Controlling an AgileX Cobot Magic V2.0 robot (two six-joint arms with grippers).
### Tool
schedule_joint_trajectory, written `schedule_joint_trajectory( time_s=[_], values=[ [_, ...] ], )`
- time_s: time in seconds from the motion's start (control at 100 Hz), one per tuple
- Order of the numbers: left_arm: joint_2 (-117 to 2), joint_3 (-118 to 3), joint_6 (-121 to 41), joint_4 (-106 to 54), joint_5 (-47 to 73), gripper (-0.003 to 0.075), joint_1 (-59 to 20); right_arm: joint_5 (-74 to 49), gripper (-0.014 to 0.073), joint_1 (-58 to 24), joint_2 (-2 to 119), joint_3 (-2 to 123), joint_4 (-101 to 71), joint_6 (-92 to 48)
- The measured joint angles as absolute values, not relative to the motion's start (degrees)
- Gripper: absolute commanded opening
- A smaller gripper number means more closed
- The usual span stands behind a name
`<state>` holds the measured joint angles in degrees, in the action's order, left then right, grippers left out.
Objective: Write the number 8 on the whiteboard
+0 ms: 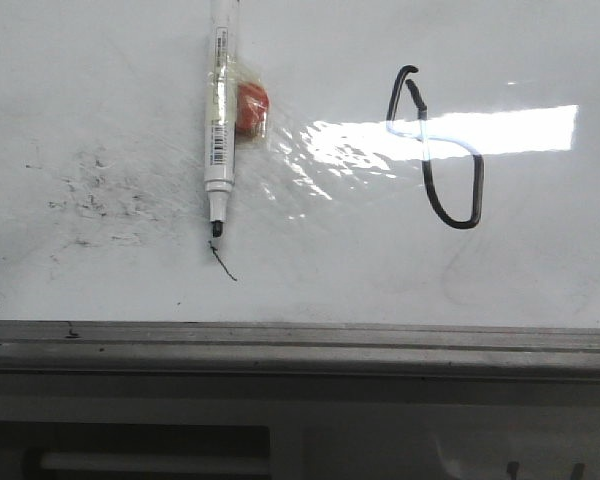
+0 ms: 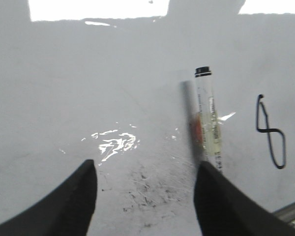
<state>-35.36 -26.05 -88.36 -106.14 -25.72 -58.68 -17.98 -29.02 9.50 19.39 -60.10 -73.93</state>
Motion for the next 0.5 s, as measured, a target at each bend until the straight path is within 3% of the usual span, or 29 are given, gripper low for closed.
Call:
schedule_joint_trajectory(
  time_s=[0.12,0.31,0.5],
  values=[
    [-25.1,-22.0,-88.5,-106.3,-25.3,-0.0024,-60.9,-17.8,-0.0063,-29.0,2.3,15.8,-60.1,-73.8],
    [-15.0,-18.3,-88.6,-106.4,-25.2,-0.002,-61.9,-17.7,-0.0063,-29.0,-0.6,13.6,-60.1,-73.8],
    [-12.3,-17.7,-88.6,-106.4,-25.2,-0.002,-61.9,-17.7,-0.0063,-29.0,-0.6,13.5,-60.1,-73.7]
  ],
)
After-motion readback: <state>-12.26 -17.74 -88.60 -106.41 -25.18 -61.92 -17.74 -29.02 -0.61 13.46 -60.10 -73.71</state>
